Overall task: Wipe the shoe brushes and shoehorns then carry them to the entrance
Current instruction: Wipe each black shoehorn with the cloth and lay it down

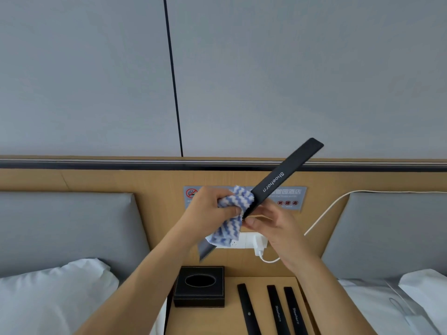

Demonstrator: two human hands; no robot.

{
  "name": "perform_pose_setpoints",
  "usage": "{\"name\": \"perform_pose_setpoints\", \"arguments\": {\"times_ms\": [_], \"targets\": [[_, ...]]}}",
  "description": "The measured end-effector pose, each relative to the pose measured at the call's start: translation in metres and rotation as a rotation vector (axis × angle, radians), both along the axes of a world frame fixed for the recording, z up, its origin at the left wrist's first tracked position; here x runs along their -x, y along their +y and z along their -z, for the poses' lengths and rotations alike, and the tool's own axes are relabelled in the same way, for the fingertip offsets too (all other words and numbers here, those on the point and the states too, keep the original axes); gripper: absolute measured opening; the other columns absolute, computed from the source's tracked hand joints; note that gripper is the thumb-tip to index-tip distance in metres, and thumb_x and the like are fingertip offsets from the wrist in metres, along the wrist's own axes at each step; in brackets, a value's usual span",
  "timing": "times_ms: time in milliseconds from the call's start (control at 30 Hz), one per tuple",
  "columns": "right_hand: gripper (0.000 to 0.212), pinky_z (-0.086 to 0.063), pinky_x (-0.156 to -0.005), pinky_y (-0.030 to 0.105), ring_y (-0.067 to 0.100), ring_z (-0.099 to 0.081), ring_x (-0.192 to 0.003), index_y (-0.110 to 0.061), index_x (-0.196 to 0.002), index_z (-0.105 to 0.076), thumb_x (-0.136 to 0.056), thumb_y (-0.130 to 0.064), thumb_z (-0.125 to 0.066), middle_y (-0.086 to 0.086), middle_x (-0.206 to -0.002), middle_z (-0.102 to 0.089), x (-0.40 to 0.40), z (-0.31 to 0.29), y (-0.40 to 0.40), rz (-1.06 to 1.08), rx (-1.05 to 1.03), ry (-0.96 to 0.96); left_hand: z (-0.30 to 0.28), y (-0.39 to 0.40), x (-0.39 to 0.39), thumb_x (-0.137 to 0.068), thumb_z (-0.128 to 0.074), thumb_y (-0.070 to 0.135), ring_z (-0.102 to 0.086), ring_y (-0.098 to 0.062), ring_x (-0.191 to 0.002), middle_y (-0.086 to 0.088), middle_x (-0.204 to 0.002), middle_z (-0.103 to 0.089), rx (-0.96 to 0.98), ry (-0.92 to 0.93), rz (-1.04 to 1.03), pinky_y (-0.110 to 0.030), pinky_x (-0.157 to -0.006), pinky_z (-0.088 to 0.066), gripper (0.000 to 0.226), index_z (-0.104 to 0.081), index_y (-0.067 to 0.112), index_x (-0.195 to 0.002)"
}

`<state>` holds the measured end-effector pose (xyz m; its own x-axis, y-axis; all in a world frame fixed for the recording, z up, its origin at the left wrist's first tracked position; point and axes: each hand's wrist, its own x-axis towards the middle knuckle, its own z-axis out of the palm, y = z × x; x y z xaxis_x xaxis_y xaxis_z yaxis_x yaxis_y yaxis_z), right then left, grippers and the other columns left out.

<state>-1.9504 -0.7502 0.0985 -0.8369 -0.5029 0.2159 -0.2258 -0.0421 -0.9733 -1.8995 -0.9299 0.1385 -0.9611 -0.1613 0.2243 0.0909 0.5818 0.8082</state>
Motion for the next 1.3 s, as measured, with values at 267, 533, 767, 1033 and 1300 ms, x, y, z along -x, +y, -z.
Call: {"name": "perform_pose_setpoints", "arguments": {"times_ms": [267,533,767,1033,1300], "targets": [[0.03,-0.062,-0.081,0.045,0.022,-0.073,-0.092,-0.016,-0.102,-0.063,-0.08,-0.022,-0.083,0.006,-0.097,-0.073,-0.003,-0.004,-0.007,0.079,-0.081,-0.028,0.01,-0.008,-0.01,-0.09,-0.069,0.01,-0.072,-0.036,-0.09,-0.02,-0.094,-0.073,-0.364,-0.111,0.124,-0.05,-0.087,-0.058,0.012,-0.07,0.002,-0.098],[0.016,-0.061,-0.075,0.041,0.027,-0.071,-0.092,-0.011,-0.104,-0.068,-0.09,-0.013,-0.072,0.013,-0.106,-0.071,-0.007,-0.005,-0.004,-0.031,-0.03,-0.367,0.02,-0.007,-0.012,-0.087,-0.071,0.009,-0.074,-0.028,-0.087,-0.011,-0.09,-0.075,-0.426,-0.122,-0.04,-0.052,-0.087,-0.058,0.008,-0.072,0.009,-0.096],[0.018,-0.061,-0.075,0.042,0.031,-0.072,-0.094,-0.002,-0.107,-0.06,-0.091,0.006,-0.063,0.018,-0.106,-0.074,-0.006,-0.005,0.001,-0.039,0.038,-0.434,0.023,-0.01,-0.011,-0.087,-0.072,0.011,-0.073,-0.022,-0.077,-0.004,-0.078,-0.074,-0.374,-0.067,-0.14,-0.035,-0.071,-0.06,0.004,-0.07,0.008,-0.088],[0.036,-0.061,-0.081,0.035,0.02,-0.075,-0.097,-0.021,-0.113,-0.069,-0.091,0.006,-0.062,0.003,-0.104,-0.078,-0.003,-0.009,0.007,-0.014,0.04,-0.372,-0.005,-0.004,-0.014,-0.09,-0.07,0.023,-0.064,0.007,-0.079,0.021,-0.083,-0.064,0.05,0.372,-0.369,-0.006,-0.063,-0.048,0.01,-0.067,0.026,-0.099],[0.034,-0.059,-0.083,0.041,0.029,-0.074,-0.099,-0.012,-0.117,-0.067,-0.09,0.008,-0.063,0.011,-0.105,-0.077,-0.003,-0.014,-0.001,-0.04,0.047,-0.335,-0.017,0.025,-0.01,-0.085,-0.07,0.0,-0.063,-0.023,-0.084,-0.009,-0.106,-0.065,0.422,0.537,-0.156,-0.026,-0.066,-0.046,0.025,-0.075,0.007,-0.108]]}}
